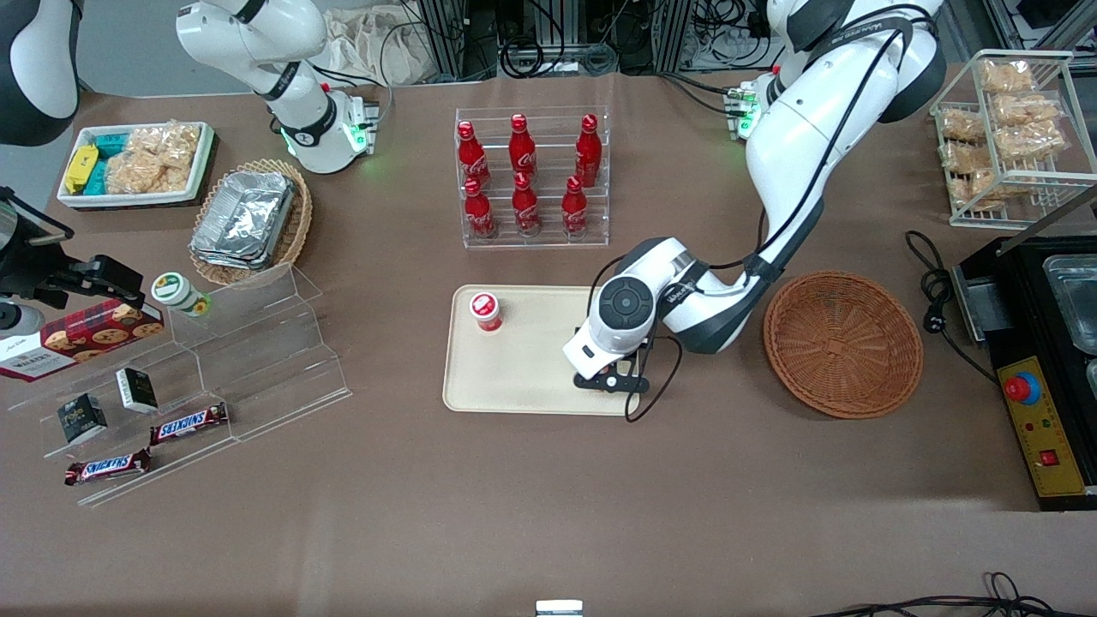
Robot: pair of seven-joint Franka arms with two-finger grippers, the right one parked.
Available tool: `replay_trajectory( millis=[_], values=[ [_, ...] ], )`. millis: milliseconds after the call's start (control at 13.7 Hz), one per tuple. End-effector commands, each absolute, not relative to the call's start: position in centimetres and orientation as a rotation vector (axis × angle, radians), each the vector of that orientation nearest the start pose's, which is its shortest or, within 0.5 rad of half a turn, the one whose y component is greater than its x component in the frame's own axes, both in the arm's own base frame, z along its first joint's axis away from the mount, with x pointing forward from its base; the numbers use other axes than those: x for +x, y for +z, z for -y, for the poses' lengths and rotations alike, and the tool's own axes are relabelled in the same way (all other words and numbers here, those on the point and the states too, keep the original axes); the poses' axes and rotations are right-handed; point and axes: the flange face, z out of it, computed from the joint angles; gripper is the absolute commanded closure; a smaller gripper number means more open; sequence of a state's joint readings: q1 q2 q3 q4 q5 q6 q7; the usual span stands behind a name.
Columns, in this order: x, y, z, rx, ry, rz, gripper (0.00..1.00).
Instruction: Place sandwich from basket to tray
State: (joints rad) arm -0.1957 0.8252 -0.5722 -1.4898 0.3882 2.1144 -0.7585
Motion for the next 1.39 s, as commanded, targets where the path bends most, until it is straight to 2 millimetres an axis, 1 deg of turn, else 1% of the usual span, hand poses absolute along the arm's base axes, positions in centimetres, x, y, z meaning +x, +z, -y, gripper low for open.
replay_trajectory(
  millis=[0, 73, 220, 293, 439, 585, 659, 732, 878, 951, 1024, 1098, 1171, 1317],
  values=[
    [58.6, 26.7, 42.4, -3.179, 0.072, -0.109, 0.0],
    [59.1, 28.1, 41.9, -3.174, 0.052, -0.095, 0.0],
    [61.0, 30.9, 38.5, -3.149, 0.06, -0.018, 0.0],
    [61.6, 33.5, 37.2, -3.146, 0.03, 0.007, 0.0],
    [61.3, 37.5, 36.2, -3.11, -0.01, 0.021, 0.0],
    [60.3, 42.0, 35.4, -3.107, -0.021, 0.054, 0.0],
    [60.1, 44.0, 34.5, -3.105, -0.02, 0.09, 0.0],
    [59.9, 45.6, 33.1, -3.08, -0.017, 0.126, 0.0],
    [58.8, 48.7, 31.2, -3.061, 0.012, 0.111, 0.0],
    [59.0, 49.8, 29.2, -3.058, 0.015, 0.151, 0.0],
    [58.7, 50.9, 27.9, -3.065, 0.01, 0.176, 0.0],
    [58.6, 52.0, 26.0, -3.065, -0.004, 0.186, 0.0],
    [58.6, 52.5, 23.8, -3.07, 0.005, 0.171, 0.0],
    [58.2, 53.4, 18.0, -3.106, 0.038, 0.135, 0.0]
  ],
)
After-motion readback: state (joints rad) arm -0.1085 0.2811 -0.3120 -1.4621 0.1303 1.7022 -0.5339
